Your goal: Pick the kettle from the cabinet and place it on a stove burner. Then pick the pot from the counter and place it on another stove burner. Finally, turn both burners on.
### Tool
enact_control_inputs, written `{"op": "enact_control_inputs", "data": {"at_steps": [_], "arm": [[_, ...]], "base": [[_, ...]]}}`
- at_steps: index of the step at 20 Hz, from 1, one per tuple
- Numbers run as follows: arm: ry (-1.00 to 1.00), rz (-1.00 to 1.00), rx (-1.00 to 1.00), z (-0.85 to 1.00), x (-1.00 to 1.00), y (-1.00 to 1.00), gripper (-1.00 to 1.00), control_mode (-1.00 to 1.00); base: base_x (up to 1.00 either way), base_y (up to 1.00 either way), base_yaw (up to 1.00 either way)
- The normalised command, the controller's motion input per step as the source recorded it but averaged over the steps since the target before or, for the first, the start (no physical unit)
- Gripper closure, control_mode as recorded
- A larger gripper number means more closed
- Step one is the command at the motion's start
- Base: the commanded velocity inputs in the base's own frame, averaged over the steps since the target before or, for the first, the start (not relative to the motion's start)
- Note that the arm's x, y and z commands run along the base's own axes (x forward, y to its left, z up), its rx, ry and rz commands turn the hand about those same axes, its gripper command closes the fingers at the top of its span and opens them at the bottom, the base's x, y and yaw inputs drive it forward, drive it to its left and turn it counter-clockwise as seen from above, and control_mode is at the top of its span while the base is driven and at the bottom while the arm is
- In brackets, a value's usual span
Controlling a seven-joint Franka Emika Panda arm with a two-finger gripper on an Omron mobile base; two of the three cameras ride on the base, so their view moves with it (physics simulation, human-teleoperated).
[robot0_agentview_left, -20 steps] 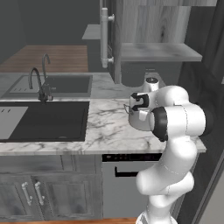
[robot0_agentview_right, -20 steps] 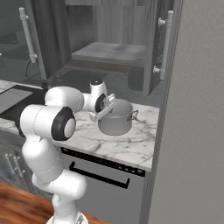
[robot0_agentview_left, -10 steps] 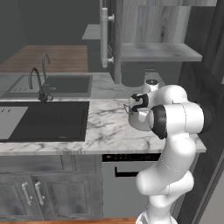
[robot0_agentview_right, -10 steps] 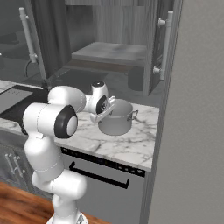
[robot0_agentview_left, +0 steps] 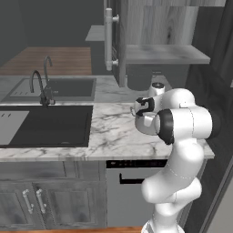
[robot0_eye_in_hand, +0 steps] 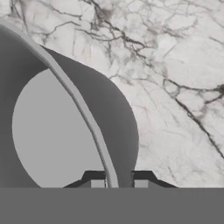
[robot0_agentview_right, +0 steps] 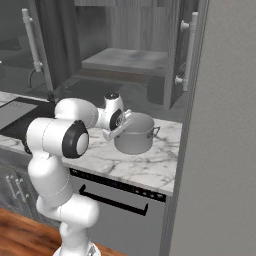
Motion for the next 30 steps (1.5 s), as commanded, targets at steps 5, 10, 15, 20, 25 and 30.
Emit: {"op": "enact_control_inputs", "data": {"at_steps": [5, 10, 15, 20, 25, 30], "arm": [[0.00, 0.00, 0.00, -0.02, 0.00, 0.00, 1.00, -1.00], [0.00, -0.01, 0.00, 0.02, -0.01, 0.00, 1.00, -1.00], [0.00, -0.02, 0.00, 0.11, -0.05, 0.00, 1.00, -1.00], [0.00, -0.03, -0.02, 0.14, -0.10, 0.00, 1.00, -1.00], [-0.01, -0.03, -0.02, 0.19, -0.14, 0.00, 1.00, -1.00], [-0.02, -0.03, -0.02, 0.24, -0.19, 0.00, 1.00, -1.00]], "base": [[0.00, 0.00, 0.00], [0.00, 0.00, 0.00], [0.00, 0.00, 0.00], [0.00, 0.00, 0.00], [0.00, 0.00, 0.00], [0.00, 0.00, 0.00]]}}
